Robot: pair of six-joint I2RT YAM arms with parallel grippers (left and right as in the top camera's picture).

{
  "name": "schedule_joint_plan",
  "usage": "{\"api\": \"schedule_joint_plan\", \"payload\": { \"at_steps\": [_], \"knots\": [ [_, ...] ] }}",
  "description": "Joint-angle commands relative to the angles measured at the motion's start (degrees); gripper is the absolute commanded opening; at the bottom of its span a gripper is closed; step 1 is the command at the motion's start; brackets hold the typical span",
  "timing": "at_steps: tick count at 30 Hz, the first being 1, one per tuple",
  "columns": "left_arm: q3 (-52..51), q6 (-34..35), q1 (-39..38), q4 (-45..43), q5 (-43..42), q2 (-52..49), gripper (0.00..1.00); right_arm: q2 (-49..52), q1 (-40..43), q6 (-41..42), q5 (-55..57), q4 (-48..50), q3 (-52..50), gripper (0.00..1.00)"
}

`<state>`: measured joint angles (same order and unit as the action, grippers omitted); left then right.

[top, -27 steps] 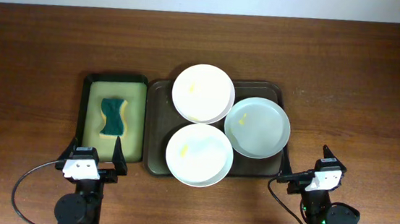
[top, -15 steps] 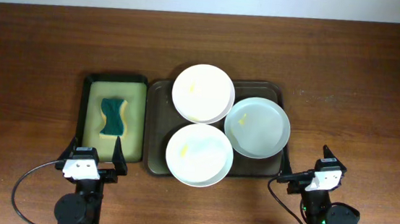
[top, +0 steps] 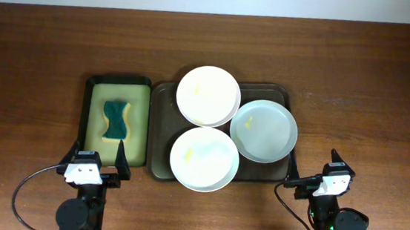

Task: Clean dirty plates on tray and stack at the side
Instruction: 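Raise both arms from the rest pose toward the trays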

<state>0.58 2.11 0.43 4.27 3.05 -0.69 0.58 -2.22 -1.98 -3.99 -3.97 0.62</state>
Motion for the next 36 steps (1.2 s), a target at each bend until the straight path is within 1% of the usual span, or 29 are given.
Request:
{"api": "schedule_joint_plan", "payload": {
  "at_steps": [1,23,25,26,27,29,31,32,33,34,36],
  "knots": [
    [-0.1,-1.1,-0.3,0.3,0.9,0.3,0.99,-0.3,0.4,-0.2,0.1,-0.3,-0.3,0.98],
    [0.0,-1.0,-0.3,0.0,0.3,0.3,0.99,-0.3,0.4,-0.2,0.5,-0.3,-0.3,0.98],
    [0.0,1.7,-0.3,-1.0,-24.2,0.3,1.00,-0.1,0.4,-0.1,-7.3,0.4,-0.3,0.98],
    [0.0,1.7,-0.3,-1.2,-27.9,0.3,0.99,-0.1,0.4,-0.1,-7.8,0.5,-0.3,0.98],
    [0.0,1.7,-0.3,-1.4,-27.8,0.3,0.99,-0.1,0.4,-0.1,-7.8,0.5,-0.3,0.98],
    [0.0,1.7,-0.3,-4.7,-27.3,0.3,0.99,-0.1,0.4,-0.1,-7.9,0.4,-0.3,0.98],
    [0.0,1.7,-0.3,-4.6,-27.3,0.3,0.99,-0.1,0.4,3.3,-7.9,0.4,-0.3,0.98],
    [0.0,1.7,-0.3,-4.6,-27.5,0.3,0.99,-0.1,0.4,6.8,-7.8,0.5,-0.3,0.98],
    [0.3,1.7,-0.3,-4.6,-27.8,0.3,0.99,-0.1,0.4,8.5,-7.9,0.5,-0.3,0.98],
    [1.6,1.7,-0.3,-4.6,-29.7,0.3,0.99,-0.1,0.4,8.5,-9.1,-0.2,0.4,0.98],
    [10.2,1.7,-0.3,2.4,-30.0,-0.3,0.99,0.1,0.4,8.9,-12.2,-5.1,6.7,0.98]
  ]
}}
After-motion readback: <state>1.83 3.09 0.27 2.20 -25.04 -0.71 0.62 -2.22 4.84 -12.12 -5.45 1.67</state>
